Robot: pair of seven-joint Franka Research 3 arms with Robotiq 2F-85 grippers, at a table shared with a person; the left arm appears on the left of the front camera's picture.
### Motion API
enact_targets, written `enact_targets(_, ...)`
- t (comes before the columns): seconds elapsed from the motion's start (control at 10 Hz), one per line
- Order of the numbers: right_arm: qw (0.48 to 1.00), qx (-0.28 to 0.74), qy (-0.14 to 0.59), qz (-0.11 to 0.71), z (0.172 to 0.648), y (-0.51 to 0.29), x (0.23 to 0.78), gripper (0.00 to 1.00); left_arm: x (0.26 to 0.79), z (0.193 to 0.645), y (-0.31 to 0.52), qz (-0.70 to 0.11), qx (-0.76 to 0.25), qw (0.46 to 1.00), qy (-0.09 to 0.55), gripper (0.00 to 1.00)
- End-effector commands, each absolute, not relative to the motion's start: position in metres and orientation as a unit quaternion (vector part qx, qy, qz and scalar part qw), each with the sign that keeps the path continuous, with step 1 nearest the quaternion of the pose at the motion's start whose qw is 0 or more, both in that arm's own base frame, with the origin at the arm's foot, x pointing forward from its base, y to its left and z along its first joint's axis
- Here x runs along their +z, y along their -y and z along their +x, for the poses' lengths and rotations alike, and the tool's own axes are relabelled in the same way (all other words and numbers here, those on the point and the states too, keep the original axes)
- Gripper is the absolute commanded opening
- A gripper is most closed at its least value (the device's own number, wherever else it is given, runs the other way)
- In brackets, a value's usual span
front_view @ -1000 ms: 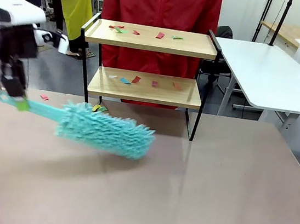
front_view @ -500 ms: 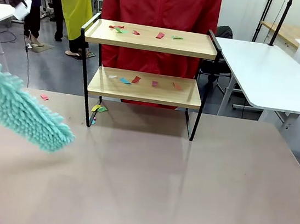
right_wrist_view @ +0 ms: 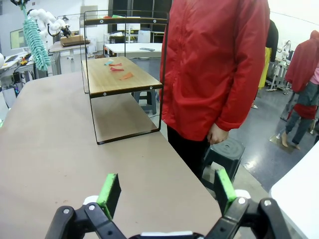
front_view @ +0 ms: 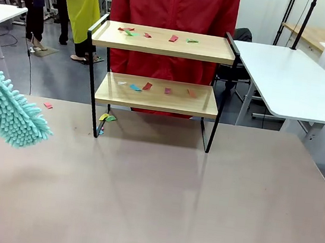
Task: Clean the shelf.
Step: Clean the specific section of the Shelf indicated by the human with the Duster.
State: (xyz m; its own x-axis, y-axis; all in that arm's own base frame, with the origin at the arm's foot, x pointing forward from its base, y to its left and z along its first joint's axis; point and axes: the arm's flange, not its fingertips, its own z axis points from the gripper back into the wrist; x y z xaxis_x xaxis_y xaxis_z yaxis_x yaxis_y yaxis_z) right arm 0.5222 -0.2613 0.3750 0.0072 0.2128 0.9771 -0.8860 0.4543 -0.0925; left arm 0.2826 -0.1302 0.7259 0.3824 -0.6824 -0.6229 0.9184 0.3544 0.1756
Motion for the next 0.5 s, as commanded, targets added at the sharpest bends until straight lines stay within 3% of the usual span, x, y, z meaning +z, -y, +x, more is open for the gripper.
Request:
enact_targets(0.0,0.642,0.429,0.560,0.300,0.5220,0.2585,0.3779,1.00,0.7230,0.2894,0.1214,0.241,-0.509,0.794,-0.229,0.13)
enact_targets(0.4,0.642,0.429,0.560,0.300,0.5220,0.2585,0.3779,1.00,0.7230,0.2894,0.1214,0.241,-0.509,0.794,-0.229,0.13)
